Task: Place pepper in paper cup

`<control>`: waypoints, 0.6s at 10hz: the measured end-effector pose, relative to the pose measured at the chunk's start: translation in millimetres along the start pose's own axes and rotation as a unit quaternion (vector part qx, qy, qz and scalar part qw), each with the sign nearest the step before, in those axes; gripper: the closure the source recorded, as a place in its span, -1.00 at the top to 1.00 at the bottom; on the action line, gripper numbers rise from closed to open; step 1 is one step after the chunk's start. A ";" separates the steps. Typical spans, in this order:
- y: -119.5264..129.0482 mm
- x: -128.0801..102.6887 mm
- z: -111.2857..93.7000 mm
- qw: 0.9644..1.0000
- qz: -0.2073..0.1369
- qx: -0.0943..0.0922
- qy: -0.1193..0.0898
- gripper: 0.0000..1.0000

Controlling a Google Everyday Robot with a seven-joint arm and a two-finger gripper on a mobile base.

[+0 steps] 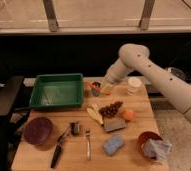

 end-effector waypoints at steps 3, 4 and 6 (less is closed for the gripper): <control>-33.2 21.4 -25.7 0.997 0.032 0.022 -0.064 -1.00; -35.5 24.4 -28.4 0.997 0.035 0.024 -0.068 -1.00; -35.4 19.4 -24.1 0.997 0.033 0.030 -0.061 -1.00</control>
